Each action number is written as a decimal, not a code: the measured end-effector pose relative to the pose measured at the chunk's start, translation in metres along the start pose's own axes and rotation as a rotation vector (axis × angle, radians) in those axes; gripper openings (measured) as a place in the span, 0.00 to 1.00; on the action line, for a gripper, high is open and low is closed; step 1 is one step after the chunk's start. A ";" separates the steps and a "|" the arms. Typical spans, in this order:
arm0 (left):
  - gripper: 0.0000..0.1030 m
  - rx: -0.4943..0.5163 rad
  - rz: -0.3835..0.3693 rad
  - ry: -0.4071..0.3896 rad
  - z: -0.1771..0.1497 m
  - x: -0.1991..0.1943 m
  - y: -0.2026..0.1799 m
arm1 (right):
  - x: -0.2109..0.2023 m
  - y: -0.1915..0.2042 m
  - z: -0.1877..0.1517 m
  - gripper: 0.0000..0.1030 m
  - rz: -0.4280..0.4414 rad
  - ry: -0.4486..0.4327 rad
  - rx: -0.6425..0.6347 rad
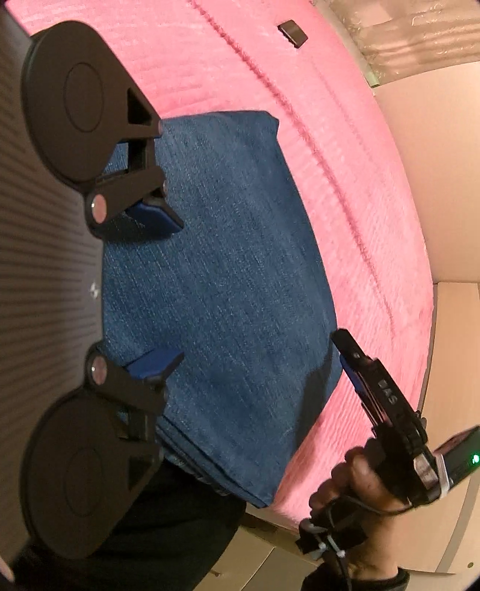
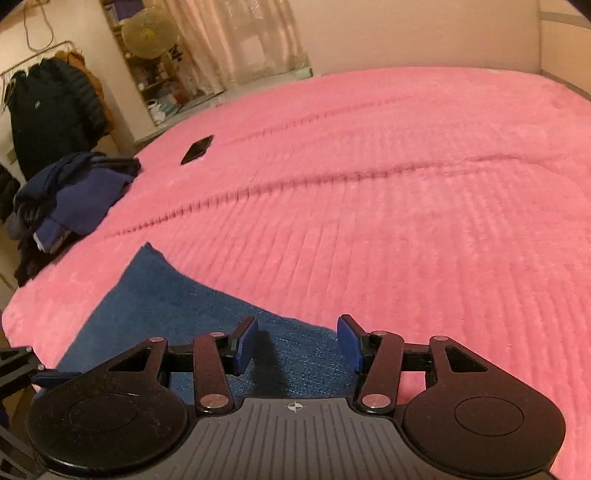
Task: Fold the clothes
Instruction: 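Move both open grippers to the folded jeans edge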
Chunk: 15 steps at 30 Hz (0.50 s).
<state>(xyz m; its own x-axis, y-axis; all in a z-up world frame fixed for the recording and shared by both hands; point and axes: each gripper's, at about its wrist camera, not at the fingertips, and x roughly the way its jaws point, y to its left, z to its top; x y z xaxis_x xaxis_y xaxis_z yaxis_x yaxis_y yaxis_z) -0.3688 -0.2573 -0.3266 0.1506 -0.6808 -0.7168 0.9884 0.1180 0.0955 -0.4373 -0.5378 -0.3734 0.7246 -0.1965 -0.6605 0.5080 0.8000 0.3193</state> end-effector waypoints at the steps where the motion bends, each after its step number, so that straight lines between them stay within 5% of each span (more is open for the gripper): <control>1: 0.64 -0.005 0.003 -0.005 0.000 -0.003 0.001 | -0.007 0.000 0.000 0.82 0.000 -0.005 0.021; 2: 0.66 -0.012 0.004 -0.011 0.001 -0.004 0.002 | -0.015 0.001 -0.001 1.00 -0.013 -0.014 0.042; 12: 0.97 -0.027 0.057 -0.065 0.008 -0.022 0.011 | -0.088 0.021 -0.029 1.00 -0.155 -0.074 0.060; 15: 0.99 0.003 0.086 -0.073 0.005 -0.030 0.016 | -0.104 0.031 -0.052 1.00 -0.134 -0.119 0.001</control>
<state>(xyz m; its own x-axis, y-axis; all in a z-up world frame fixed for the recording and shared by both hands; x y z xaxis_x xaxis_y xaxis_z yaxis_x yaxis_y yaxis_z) -0.3575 -0.2390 -0.3004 0.2363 -0.7190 -0.6536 0.9717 0.1768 0.1568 -0.5206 -0.4631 -0.3298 0.7005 -0.3668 -0.6121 0.6039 0.7617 0.2347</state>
